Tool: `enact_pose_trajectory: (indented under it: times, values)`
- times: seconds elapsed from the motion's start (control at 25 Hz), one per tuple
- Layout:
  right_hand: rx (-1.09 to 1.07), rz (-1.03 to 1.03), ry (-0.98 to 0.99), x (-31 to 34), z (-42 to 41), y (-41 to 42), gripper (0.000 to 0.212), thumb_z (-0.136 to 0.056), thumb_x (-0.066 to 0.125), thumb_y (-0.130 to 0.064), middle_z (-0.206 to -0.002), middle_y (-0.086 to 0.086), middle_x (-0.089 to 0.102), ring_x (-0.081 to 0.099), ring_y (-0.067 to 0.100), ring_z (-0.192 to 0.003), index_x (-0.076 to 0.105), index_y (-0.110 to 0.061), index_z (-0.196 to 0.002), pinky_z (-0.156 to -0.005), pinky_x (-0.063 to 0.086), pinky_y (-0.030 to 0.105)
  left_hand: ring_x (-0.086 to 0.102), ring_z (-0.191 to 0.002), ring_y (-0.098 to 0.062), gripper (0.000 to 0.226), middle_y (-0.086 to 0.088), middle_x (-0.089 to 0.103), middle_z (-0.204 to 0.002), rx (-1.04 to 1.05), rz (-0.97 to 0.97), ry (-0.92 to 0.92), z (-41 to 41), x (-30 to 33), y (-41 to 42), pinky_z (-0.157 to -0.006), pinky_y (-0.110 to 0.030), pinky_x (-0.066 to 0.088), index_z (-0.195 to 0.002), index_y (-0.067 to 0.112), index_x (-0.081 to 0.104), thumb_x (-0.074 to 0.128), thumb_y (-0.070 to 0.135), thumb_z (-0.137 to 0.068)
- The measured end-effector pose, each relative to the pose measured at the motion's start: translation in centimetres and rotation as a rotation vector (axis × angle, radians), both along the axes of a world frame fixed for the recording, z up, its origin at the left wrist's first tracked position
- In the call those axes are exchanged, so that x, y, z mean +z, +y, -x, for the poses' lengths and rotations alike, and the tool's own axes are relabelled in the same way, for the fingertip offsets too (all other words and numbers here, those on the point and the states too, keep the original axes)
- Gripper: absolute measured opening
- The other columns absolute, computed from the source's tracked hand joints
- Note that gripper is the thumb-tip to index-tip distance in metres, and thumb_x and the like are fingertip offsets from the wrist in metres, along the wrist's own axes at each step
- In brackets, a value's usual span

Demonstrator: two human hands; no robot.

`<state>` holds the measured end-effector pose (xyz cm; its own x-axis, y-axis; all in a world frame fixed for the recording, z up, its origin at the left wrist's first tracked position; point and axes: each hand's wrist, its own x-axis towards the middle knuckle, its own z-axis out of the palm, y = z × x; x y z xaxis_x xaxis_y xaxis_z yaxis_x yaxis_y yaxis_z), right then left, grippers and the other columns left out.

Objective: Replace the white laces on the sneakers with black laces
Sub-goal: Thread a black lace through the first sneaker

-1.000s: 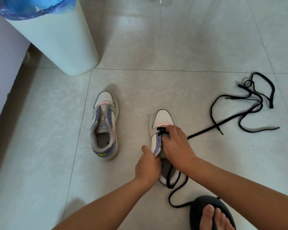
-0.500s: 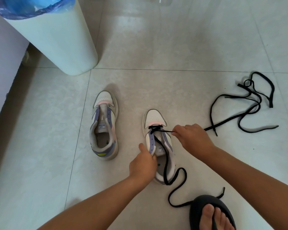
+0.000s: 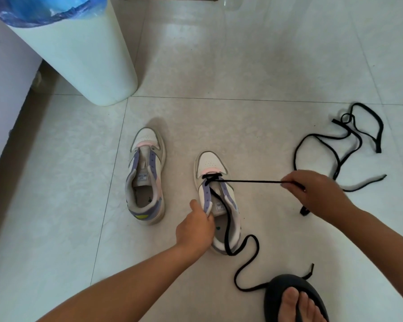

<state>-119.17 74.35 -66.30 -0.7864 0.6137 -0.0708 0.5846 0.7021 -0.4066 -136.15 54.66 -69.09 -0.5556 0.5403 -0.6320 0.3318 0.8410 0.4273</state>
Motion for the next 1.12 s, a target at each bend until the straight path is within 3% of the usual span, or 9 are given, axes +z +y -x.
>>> enact_pose_trajectory:
  times: [0.08,0.16,0.36,0.44,0.52,0.68,0.8,0.92,1.12]
  values:
    - [0.116,-0.484,0.143,0.0,-1.3,0.9,0.023,-0.093,0.054,-0.017,-0.068,0.007,0.065,0.062,0.026,-0.059,0.069,-0.005,-0.08,-0.049,0.047,0.03,0.051,-0.071,-0.019,0.024,0.001,0.053,-0.081,-0.007,-0.004,0.011,0.0,0.0,0.0,-0.063,-0.029,0.037,-0.119,0.012,0.034,0.036,0.026,-0.099]
    - [0.0,-0.61,0.252,0.3,-1.7,1.4,0.018,-0.093,0.056,-0.009,-0.071,0.012,0.066,0.062,0.03,-0.06,0.068,0.0,-0.083,-0.055,0.047,0.031,0.05,-0.071,-0.02,0.024,0.0,0.054,-0.083,-0.014,-0.006,0.022,0.1,0.0,0.0,-0.063,-0.029,0.036,-0.119,0.013,0.033,0.037,0.026,-0.099]
    - [-0.821,0.084,0.427,1.0,-3.1,3.0,0.02,-0.094,0.046,-0.008,-0.081,-0.01,0.067,0.056,0.011,-0.079,0.063,-0.005,-0.103,-0.065,0.037,-0.001,0.057,-0.086,-0.03,0.023,-0.014,0.063,-0.102,0.103,0.021,0.018,0.7,-0.3,-0.2,-0.075,-0.034,0.042,-0.112,0.009,0.037,0.036,0.028,-0.099]
    - [-0.977,0.4,0.585,1.2,-4.7,5.5,0.019,-0.092,0.045,0.0,-0.08,-0.006,0.071,0.063,0.012,-0.076,0.062,-0.006,-0.097,-0.066,0.045,0.006,0.058,-0.104,-0.035,0.026,-0.02,0.061,-0.113,0.14,0.04,0.042,1.4,-0.7,-0.1,-0.082,-0.036,0.042,-0.112,0.007,0.038,0.037,0.029,-0.099]
    - [-1.057,0.679,0.719,1.8,-6.3,7.7,0.018,-0.093,0.042,0.001,-0.089,0.008,0.069,0.067,0.016,-0.072,0.058,-0.008,-0.095,-0.066,0.054,0.02,0.056,-0.107,-0.037,0.028,-0.022,0.06,-0.114,0.182,0.033,0.03,2.2,-1.2,0.0,-0.083,-0.038,0.042,-0.112,0.006,0.04,0.038,0.03,-0.098]
    - [-1.306,0.932,1.083,3.2,-9.8,12.3,0.024,-0.102,0.035,-0.021,-0.074,0.001,0.061,0.056,0.011,-0.06,0.054,-0.009,-0.091,-0.067,0.054,0.027,0.055,-0.105,-0.04,0.029,-0.026,0.058,-0.113,0.222,0.03,0.001,3.4,-2.6,0.1,-0.087,-0.041,0.044,-0.108,0.002,0.043,0.04,0.029,-0.096]
    - [-1.428,0.882,1.158,5.4,-13.8,15.2,0.029,-0.101,0.026,-0.014,-0.06,-0.006,0.039,0.031,0.008,-0.038,0.05,-0.013,-0.084,-0.052,0.041,0.018,0.055,-0.101,-0.041,0.028,-0.028,0.058,-0.109,0.259,0.005,-0.025,4.0,-3.1,0.3,-0.085,-0.042,0.044,-0.105,0.001,0.044,0.043,0.027,-0.095]
    - [-1.486,0.889,1.013,6.0,-16.5,15.8,0.031,-0.096,0.024,-0.001,-0.048,-0.005,0.031,0.022,0.009,-0.033,0.04,-0.015,-0.073,-0.044,0.029,0.016,0.055,-0.101,-0.041,0.027,-0.029,0.057,-0.109,0.276,-0.006,-0.049,4.2,-3.0,0.3,-0.082,-0.04,0.041,-0.105,0.0,0.045,0.045,0.025,-0.095]
    - [-1.391,1.011,-0.025,0.5,-14.6,11.2,0.024,-0.095,0.039,0.006,-0.038,0.005,0.032,0.027,0.011,-0.026,0.046,-0.003,-0.074,-0.031,0.026,0.014,0.054,-0.107,-0.038,0.03,-0.027,0.055,-0.115,0.209,0.001,-0.101,4.6,-2.1,0.5,-0.081,-0.036,0.04,-0.111,-0.003,0.044,0.045,0.024,-0.096]
